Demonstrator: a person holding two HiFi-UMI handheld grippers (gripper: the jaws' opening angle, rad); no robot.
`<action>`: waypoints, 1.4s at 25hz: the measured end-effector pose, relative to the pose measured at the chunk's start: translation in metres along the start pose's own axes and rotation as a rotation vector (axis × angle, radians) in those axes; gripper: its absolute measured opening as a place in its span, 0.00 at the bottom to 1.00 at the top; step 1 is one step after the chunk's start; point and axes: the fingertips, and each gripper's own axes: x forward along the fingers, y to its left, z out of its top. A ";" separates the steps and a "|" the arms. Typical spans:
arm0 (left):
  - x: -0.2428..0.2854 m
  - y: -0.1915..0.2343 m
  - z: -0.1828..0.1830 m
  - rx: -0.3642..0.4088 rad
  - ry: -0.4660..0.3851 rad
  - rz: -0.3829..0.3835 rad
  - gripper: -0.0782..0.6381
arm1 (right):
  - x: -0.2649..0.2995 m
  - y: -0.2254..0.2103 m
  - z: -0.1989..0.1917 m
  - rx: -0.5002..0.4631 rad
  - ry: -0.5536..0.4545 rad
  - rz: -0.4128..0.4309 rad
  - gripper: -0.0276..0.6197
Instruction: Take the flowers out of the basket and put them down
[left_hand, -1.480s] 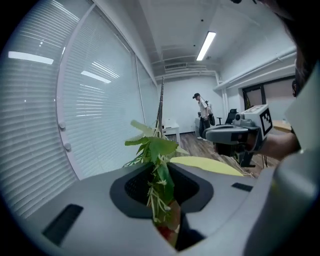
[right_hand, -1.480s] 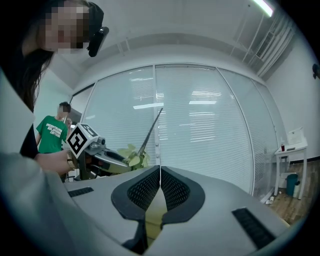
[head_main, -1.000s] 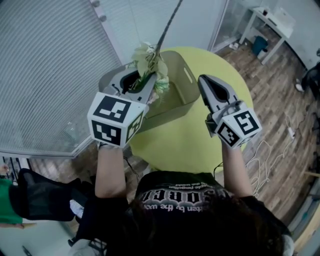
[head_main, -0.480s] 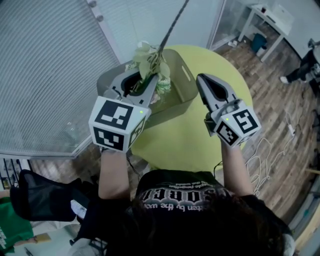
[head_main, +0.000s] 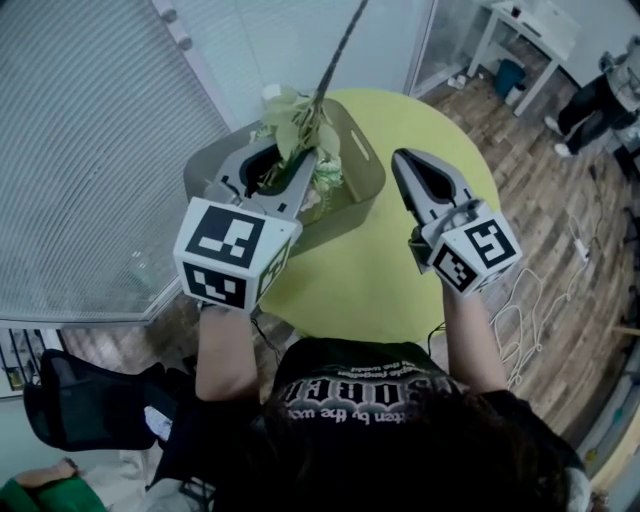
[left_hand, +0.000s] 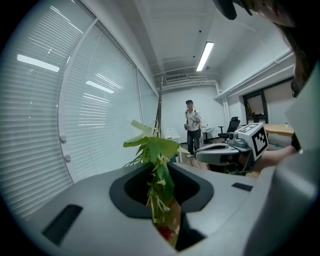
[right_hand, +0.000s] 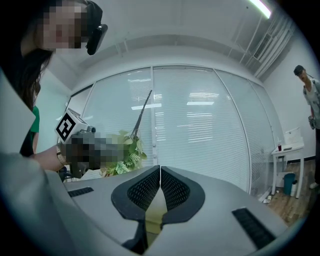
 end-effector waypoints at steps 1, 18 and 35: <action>0.001 -0.001 0.000 0.003 -0.001 -0.006 0.23 | -0.001 -0.001 0.000 -0.001 0.000 -0.005 0.09; 0.042 -0.102 0.015 0.059 0.013 -0.220 0.23 | -0.090 -0.055 0.005 -0.010 -0.012 -0.202 0.09; 0.107 -0.217 -0.061 0.066 0.207 -0.424 0.23 | -0.206 -0.093 0.008 -0.008 -0.016 -0.427 0.09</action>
